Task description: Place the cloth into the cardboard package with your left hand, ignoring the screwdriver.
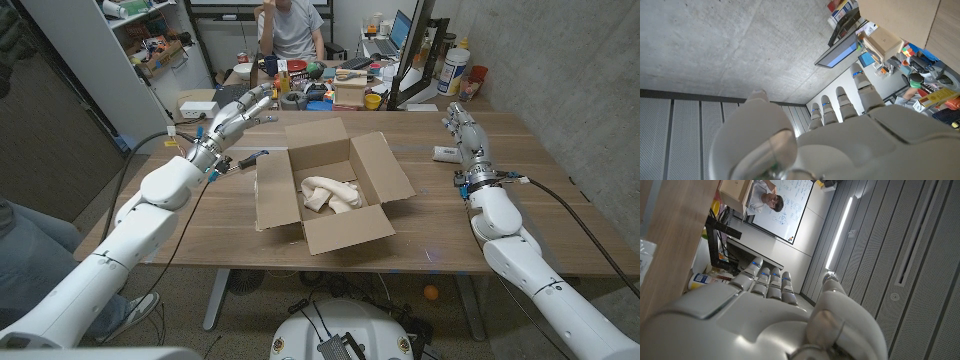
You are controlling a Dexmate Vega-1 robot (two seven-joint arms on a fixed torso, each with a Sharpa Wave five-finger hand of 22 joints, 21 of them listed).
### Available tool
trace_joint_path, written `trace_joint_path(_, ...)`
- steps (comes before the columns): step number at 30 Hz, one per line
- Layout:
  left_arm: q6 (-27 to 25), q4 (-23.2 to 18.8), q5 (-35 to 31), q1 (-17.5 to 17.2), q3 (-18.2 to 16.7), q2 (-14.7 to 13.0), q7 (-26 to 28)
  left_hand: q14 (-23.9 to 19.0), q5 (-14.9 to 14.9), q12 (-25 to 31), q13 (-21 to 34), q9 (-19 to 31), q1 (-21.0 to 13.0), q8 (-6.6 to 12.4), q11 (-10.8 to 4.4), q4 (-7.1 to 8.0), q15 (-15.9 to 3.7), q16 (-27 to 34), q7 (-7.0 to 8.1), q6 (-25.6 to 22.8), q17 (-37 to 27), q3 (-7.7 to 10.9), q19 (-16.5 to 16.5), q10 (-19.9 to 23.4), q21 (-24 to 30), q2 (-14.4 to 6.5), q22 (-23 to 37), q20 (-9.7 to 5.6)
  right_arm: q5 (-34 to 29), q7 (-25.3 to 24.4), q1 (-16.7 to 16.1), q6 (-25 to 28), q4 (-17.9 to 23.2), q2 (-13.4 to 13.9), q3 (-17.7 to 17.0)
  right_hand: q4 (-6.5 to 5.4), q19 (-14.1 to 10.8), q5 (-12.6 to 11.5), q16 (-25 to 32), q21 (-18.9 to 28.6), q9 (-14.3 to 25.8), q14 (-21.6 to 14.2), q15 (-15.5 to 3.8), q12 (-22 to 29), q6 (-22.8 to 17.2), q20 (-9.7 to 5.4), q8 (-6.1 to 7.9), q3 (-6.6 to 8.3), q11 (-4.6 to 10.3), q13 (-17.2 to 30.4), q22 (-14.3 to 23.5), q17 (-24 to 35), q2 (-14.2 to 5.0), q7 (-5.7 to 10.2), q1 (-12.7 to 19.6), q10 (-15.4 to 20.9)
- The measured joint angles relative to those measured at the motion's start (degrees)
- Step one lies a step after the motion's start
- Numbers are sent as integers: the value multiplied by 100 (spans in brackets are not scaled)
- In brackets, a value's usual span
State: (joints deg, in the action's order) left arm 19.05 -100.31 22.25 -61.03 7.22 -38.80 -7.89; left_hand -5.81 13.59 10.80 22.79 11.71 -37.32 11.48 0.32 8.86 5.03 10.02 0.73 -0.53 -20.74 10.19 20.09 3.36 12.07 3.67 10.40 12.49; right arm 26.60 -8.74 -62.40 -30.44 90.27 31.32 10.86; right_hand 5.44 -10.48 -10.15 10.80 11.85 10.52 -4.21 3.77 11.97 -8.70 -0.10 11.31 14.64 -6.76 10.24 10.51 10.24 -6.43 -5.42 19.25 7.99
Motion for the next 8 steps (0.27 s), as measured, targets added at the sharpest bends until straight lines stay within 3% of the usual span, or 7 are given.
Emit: trace_joint_path(8, 96, -290, -292, -271, 198, 361, 1015, 20, 0, 23, -59, 1, 44, 44, -32, 0, 20, 16, 31, -92, 55, 0, -48, 32, -43, -44, 0, 10, 305, 657, 41, -507, -272, 177, 20, -2, 0, 0, 0, 0, 0, 0, 0, 0, -32, 0, 0, -34, 0, 0, 0, 31, 31, -32, -31, 0)
